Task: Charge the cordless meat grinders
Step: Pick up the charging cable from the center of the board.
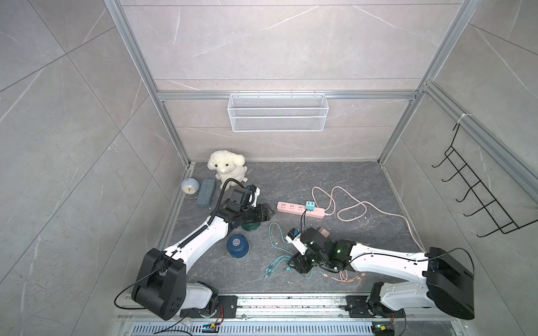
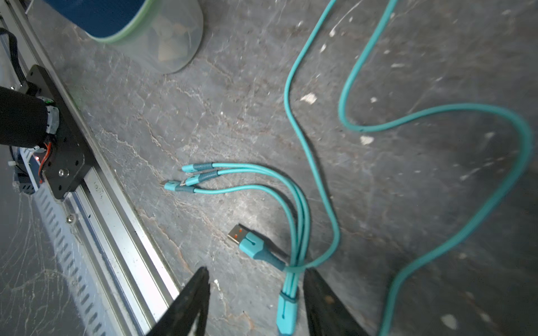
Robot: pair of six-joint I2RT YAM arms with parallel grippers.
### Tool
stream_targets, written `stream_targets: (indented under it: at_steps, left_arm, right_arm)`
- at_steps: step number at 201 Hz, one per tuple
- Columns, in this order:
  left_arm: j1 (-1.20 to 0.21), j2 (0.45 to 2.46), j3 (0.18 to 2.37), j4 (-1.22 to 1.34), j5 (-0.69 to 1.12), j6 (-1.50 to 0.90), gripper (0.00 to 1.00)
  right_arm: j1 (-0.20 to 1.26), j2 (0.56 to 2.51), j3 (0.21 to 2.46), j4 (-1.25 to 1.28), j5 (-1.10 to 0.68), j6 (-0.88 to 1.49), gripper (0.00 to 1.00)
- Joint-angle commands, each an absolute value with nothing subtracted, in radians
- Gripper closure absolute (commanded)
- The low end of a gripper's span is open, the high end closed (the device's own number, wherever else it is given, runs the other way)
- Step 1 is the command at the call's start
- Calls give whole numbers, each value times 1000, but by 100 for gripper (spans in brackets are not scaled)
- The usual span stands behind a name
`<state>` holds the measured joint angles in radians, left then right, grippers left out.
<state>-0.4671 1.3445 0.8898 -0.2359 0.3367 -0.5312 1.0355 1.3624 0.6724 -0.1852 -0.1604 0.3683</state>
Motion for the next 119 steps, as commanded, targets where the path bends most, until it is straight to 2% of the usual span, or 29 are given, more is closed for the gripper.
stream_targets:
  at_steps: [1,64,99,119]
  left_arm:
    - [-471,1288,876,-229,319,-547,24]
    - [-471,1261,844,-213,319,-547,25]
    - [-471,1257,841,-211,317,-542,25]
    - [-471,1256,841,-210,318,-539,25]
  right_arm:
    - [1078,1401,652,-114,-123,487,45]
    - [1112,1370,624,-144,33,714,48]
    - [1106,1383,622,-186,87,803,52]
    - [1094,1406,624,-194,80,839,58]
